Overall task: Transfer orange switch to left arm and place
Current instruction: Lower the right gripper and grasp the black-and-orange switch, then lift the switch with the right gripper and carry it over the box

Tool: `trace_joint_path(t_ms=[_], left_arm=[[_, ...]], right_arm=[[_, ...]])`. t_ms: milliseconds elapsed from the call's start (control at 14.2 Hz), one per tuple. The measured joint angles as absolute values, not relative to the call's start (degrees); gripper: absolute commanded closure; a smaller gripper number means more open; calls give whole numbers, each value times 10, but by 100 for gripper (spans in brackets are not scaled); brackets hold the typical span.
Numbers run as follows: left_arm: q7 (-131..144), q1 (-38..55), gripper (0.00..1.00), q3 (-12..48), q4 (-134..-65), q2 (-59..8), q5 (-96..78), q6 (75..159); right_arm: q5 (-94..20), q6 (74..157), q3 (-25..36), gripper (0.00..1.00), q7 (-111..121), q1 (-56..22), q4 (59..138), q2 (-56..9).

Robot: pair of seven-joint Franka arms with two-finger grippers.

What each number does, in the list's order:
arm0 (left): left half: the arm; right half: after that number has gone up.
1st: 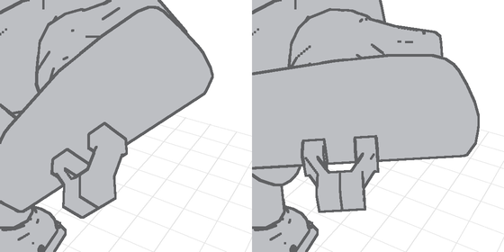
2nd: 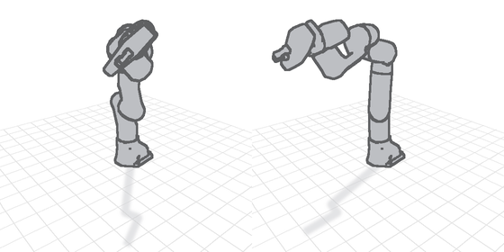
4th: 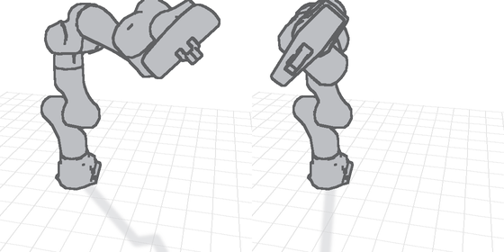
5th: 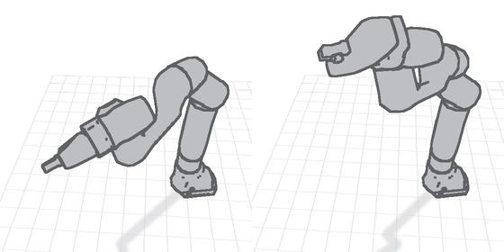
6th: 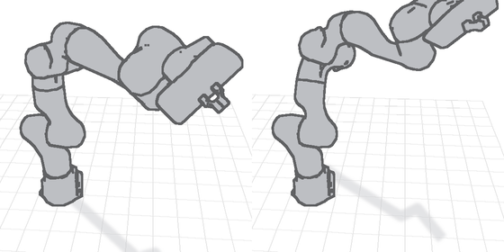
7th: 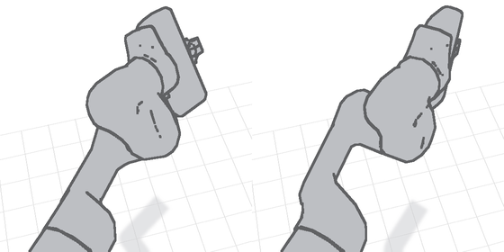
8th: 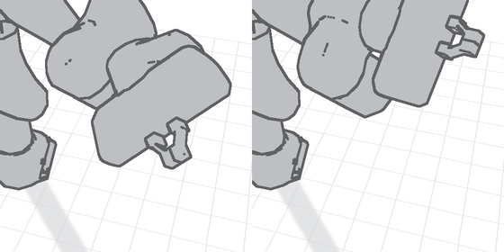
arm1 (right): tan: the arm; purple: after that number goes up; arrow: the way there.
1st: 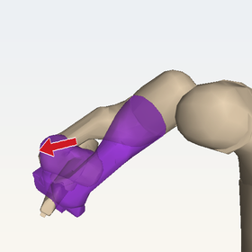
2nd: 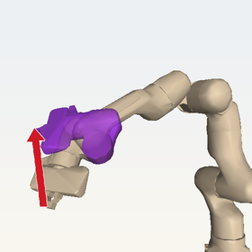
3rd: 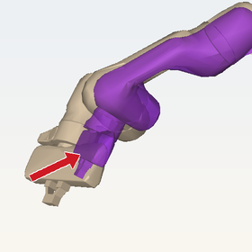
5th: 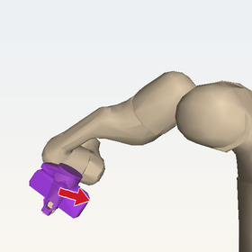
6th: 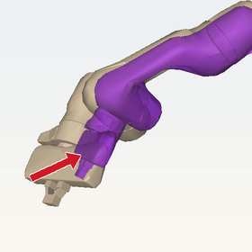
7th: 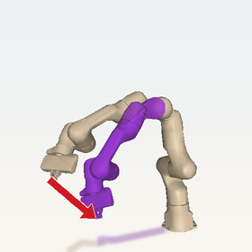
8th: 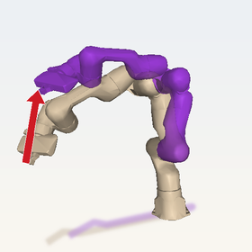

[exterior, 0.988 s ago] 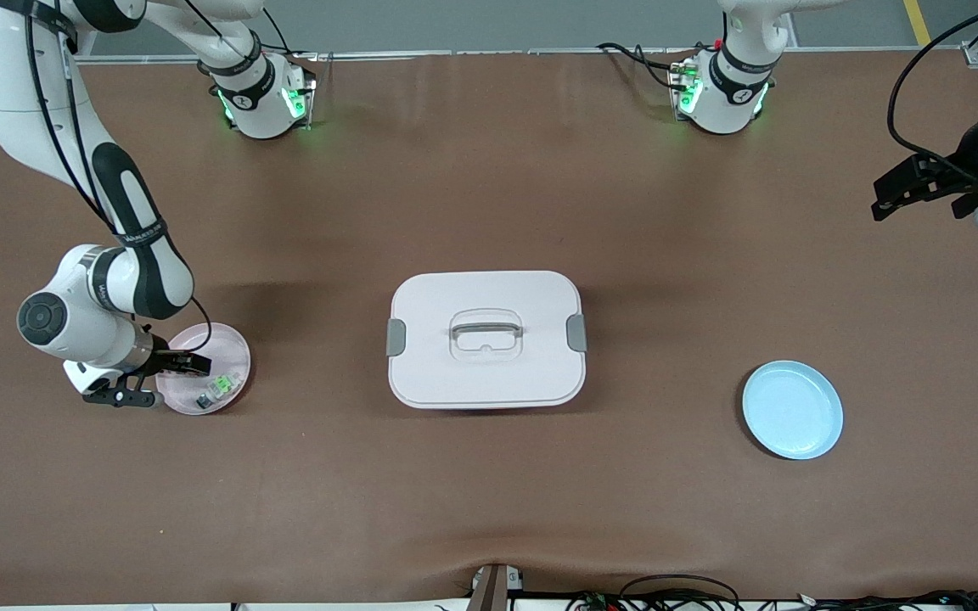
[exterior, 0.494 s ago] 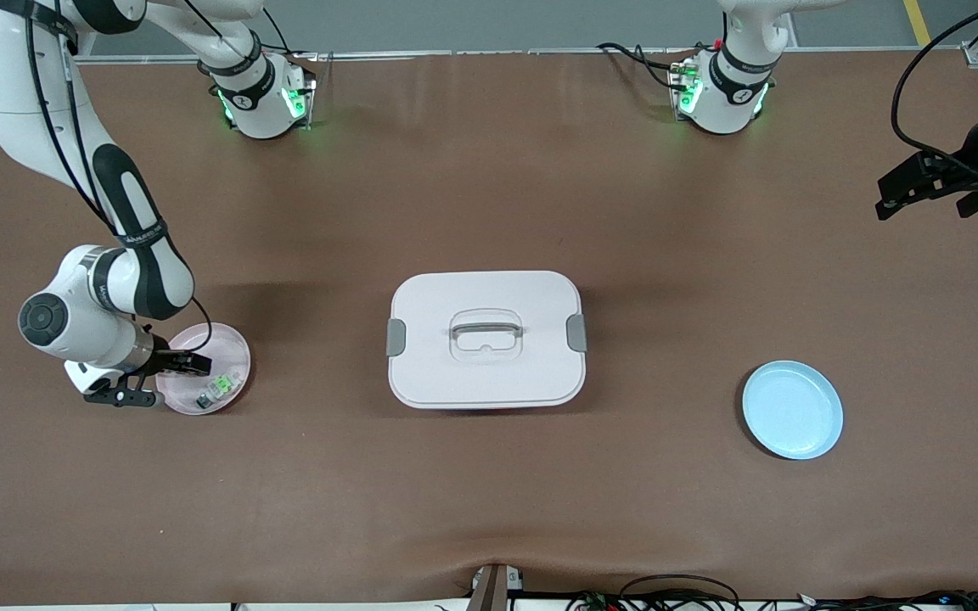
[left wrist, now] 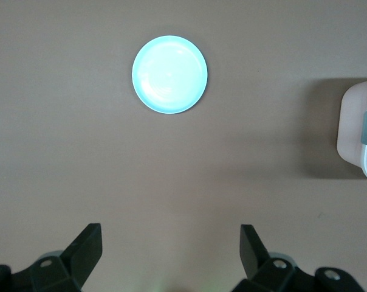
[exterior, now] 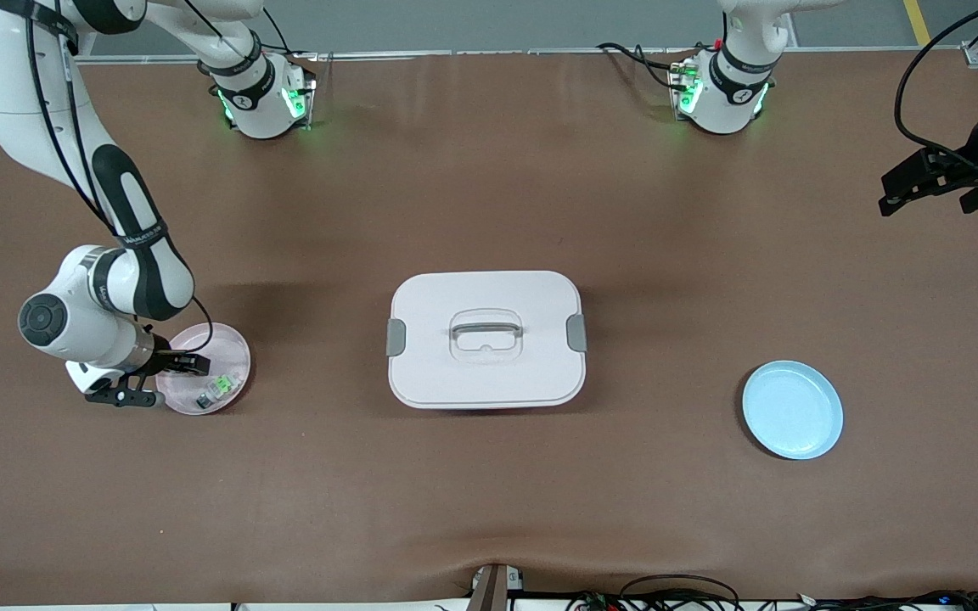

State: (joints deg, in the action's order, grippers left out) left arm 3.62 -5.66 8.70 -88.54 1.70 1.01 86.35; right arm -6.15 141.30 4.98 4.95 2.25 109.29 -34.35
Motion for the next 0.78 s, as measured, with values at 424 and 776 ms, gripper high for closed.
trace_joint_path(t_ms=[424, 776], left_arm=[[36, -57, 0, 87, -886, 17, 10, 863], [36, -56, 0, 87, -887, 17, 10, 859]], right_arm=[[-172, 1287, 48, 100, 50, 19, 1053, -341], [-214, 1185, 47, 100, -13, 18, 1022, -320]])
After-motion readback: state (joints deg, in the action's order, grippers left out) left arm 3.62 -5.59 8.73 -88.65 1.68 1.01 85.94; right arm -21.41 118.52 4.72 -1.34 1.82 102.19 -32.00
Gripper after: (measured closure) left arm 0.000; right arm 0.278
